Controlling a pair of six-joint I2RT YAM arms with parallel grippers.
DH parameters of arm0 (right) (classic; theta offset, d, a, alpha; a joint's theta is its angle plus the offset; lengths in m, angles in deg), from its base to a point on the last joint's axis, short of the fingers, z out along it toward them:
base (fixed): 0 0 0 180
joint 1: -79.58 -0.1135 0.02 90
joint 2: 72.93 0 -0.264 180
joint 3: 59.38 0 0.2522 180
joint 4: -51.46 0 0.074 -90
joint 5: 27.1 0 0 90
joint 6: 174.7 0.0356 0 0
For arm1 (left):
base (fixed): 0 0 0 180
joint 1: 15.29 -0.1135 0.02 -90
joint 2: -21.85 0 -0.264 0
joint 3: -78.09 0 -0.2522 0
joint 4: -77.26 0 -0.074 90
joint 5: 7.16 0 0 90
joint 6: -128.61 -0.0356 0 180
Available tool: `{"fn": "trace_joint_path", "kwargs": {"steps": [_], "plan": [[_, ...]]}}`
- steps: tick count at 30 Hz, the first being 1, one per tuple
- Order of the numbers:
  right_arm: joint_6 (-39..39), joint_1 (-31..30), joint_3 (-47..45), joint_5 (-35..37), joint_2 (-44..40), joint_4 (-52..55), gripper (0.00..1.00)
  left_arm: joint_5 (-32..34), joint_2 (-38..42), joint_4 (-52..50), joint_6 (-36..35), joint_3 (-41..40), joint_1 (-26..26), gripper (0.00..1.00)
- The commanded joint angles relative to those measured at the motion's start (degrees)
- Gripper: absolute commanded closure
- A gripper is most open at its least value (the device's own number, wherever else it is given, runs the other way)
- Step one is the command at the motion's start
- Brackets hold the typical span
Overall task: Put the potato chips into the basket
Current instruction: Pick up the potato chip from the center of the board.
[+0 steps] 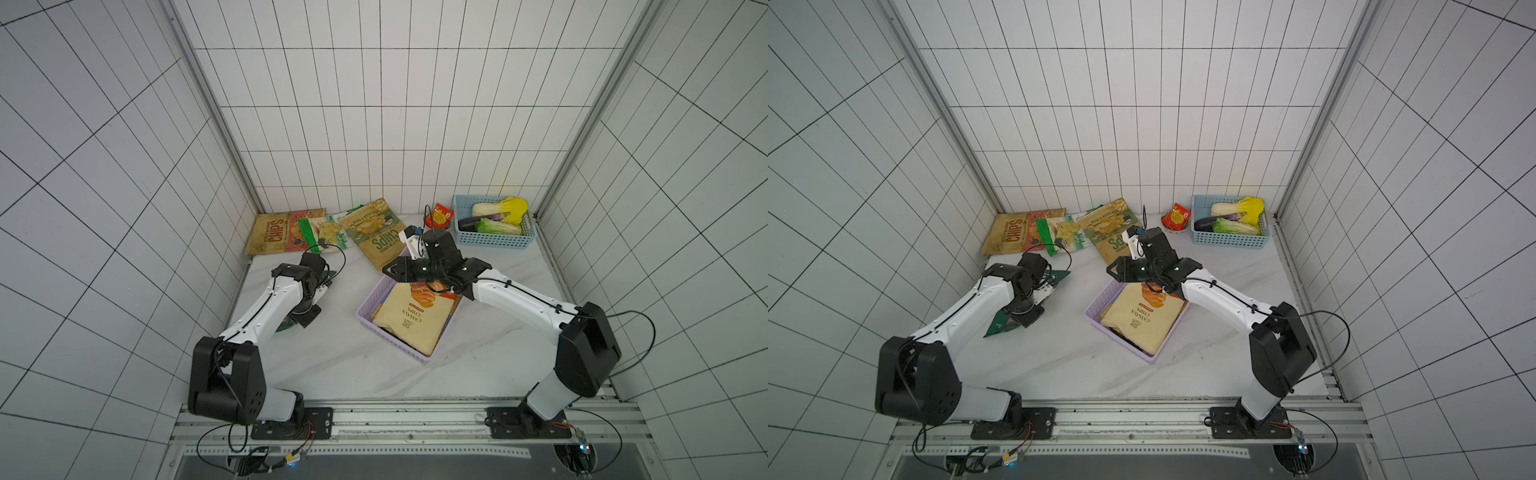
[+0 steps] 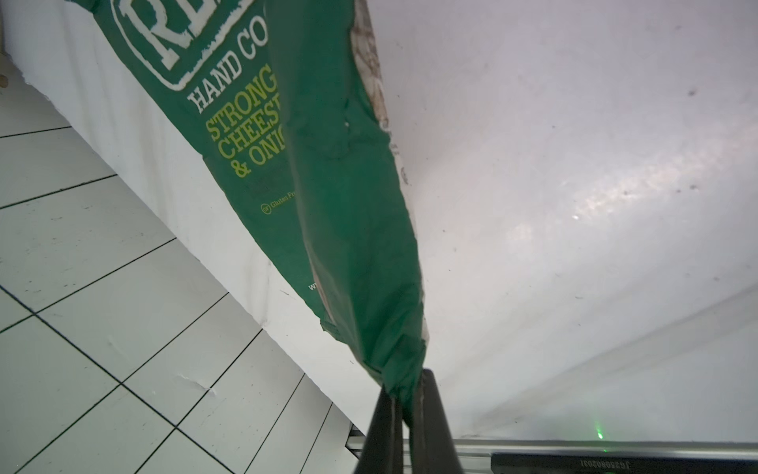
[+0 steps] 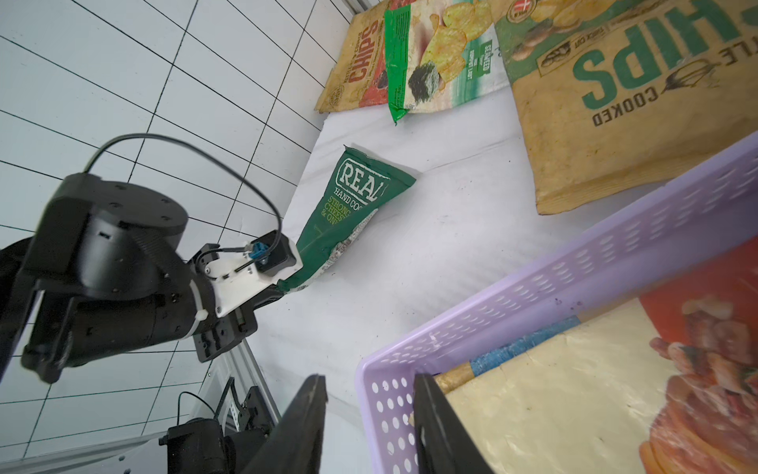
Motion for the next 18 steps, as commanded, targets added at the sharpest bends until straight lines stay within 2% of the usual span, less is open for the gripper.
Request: {"fn": "trace_joint_path", "kwargs": {"steps": [1,7,18], "plan": [[4.61,-1.17,1.61,-1.64,4.18,-1.27,0.6,-4.55,2.25,-1.78,0.35,-1.29,0.06,1.0],[12.68,-3.68,8.32,-3.38,13.48,-0.19,0.58,-9.4,4.25,-2.16,3.09,-0.16,0.06,1.0],[18.11,-7.61,30.95,-4.9,29.44,10.51,0.5,-10.92,6.07,-2.2,3.41,0.3,-1.15,1.0]]}}
